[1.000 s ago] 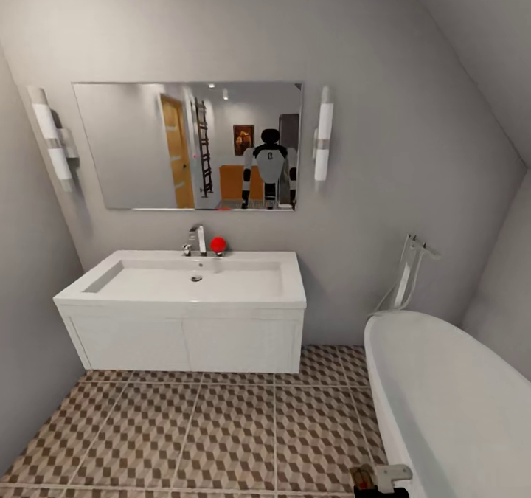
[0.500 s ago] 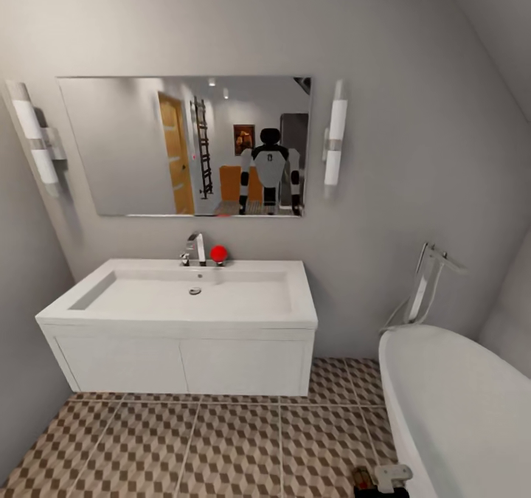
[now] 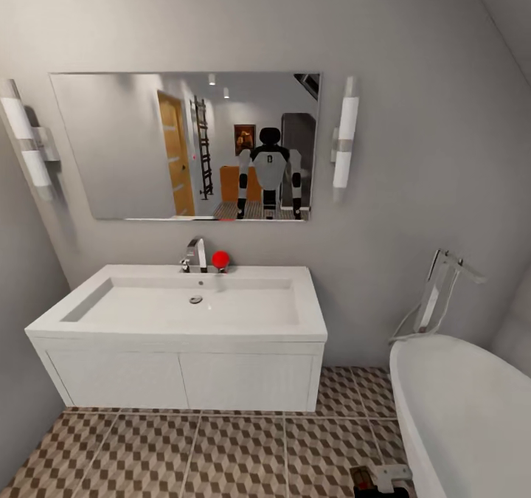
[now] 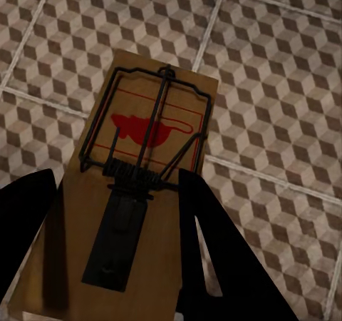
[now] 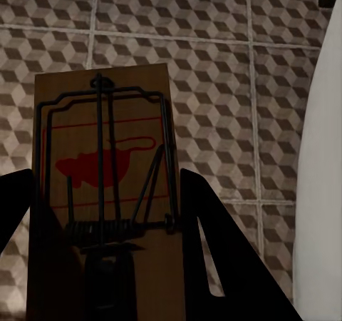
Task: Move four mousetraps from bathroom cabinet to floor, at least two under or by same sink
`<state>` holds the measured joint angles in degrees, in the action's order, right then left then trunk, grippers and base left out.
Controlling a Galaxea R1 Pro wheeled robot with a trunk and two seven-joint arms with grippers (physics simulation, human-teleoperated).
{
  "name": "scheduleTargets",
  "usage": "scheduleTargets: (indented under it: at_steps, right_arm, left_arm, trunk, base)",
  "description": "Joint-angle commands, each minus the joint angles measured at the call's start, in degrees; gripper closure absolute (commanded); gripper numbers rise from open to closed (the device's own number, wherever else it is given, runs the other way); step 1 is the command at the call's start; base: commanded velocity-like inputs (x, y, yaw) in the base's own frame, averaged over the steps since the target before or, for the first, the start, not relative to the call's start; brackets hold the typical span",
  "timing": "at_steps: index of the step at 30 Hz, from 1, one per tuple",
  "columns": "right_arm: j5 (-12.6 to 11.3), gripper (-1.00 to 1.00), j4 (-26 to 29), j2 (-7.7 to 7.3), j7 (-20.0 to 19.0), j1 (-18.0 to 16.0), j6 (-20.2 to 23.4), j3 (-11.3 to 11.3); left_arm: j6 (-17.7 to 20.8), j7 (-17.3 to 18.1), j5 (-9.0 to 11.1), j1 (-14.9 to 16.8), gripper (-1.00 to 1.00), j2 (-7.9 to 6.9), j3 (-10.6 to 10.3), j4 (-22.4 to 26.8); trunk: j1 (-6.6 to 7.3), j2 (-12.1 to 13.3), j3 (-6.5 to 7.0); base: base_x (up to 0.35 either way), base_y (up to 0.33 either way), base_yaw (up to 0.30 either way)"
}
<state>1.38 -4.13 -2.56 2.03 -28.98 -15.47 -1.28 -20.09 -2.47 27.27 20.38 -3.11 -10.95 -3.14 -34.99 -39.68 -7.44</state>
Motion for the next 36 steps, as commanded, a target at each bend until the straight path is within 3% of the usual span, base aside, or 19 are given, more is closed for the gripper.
scheduleTargets:
  at_steps: [1,9,31,36]
  right_arm:
    - [-0.03,1.0,-0.26,0.01,0.12,-0.12,-0.4,-0.13]
    - [0.1,1.0,-0.26,0.01,0.16,-0.12,-0.36,-0.13]
    - [-0.06,1.0,-0.26,-0.12,0.11,-0.12,-0.35,-0.16]
    - [-0.16,1.0,-0.33,-0.61,0.13,-0.12,-0.24,-0.17]
  left_arm:
    - [-0.3,-0.09,0.24,0.07,1.0,0.03,-0.52,-0.2]
    - [-0.3,-0.12,0.24,0.06,1.0,-0.15,-0.42,-0.2]
    - [-0.3,-0.16,0.24,0.1,1.0,-0.34,-0.35,-0.2]
    - [-0.33,-0.13,0.3,0.09,1.0,-0.45,-0.39,-0.2]
  trunk:
    - [-0.02,-0.08,-0.1]
    - [-0.02,-0.08,-0.1]
    - [-0.02,-0.08,-0.1]
    - [-0.02,-0.08,-0.1]
  base:
    - [0.006,0.002,0.0]
    - [0.061,0.052,0.0]
    - [0.297,0.086,0.0]
    - [0.091,0.001,0.0]
